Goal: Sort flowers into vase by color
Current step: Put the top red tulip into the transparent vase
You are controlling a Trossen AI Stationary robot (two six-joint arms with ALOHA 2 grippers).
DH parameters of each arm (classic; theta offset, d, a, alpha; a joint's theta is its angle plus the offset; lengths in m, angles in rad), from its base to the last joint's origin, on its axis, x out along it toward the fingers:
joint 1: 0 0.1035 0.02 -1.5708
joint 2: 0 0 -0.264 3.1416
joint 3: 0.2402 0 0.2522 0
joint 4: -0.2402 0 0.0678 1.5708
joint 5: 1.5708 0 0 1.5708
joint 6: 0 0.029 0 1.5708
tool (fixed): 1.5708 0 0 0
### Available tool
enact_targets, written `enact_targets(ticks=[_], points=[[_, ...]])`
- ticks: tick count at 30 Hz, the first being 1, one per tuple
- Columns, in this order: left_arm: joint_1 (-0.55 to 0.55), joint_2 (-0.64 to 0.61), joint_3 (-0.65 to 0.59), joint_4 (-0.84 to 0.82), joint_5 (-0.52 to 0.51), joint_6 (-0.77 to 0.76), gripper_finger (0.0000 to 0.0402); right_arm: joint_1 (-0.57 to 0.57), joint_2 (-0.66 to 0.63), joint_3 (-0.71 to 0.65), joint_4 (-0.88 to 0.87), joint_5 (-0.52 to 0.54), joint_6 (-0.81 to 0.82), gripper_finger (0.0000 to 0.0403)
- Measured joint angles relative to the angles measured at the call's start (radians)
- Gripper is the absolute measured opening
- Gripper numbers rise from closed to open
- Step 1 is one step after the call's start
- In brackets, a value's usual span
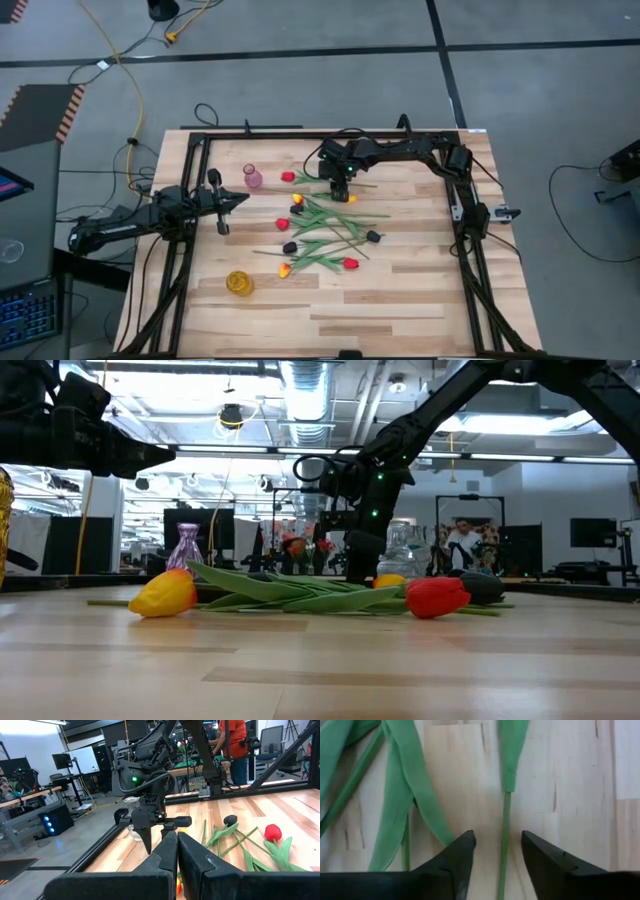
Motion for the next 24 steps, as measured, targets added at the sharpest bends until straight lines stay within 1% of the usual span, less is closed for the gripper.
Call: enact_targets(ticks=[8,14,17,24], points=[[0.0,0.0,0.0,0.0,0.0,0.0,0.0,-0.002,-0.007,-0.002,-0.002,-0.001,-0.001,0.0081],[0.0,0.0,0.0,0.0,0.0,-0.015,0.0,-0.002,-0.007,0.003,-0.006,0.003,-0.001,0.0029],[0.0,0.0,0.0,0.0,0.0,-0.015,0.0,-0.003,-0.004,0.025,-0.022,0.005,-0.001,0.0016],[0.0,0.0,0.0,0.0,0.0,-0.015,0.0,0.007,0.001,0.104,-0.085,0.027,-0.004,0.0019]])
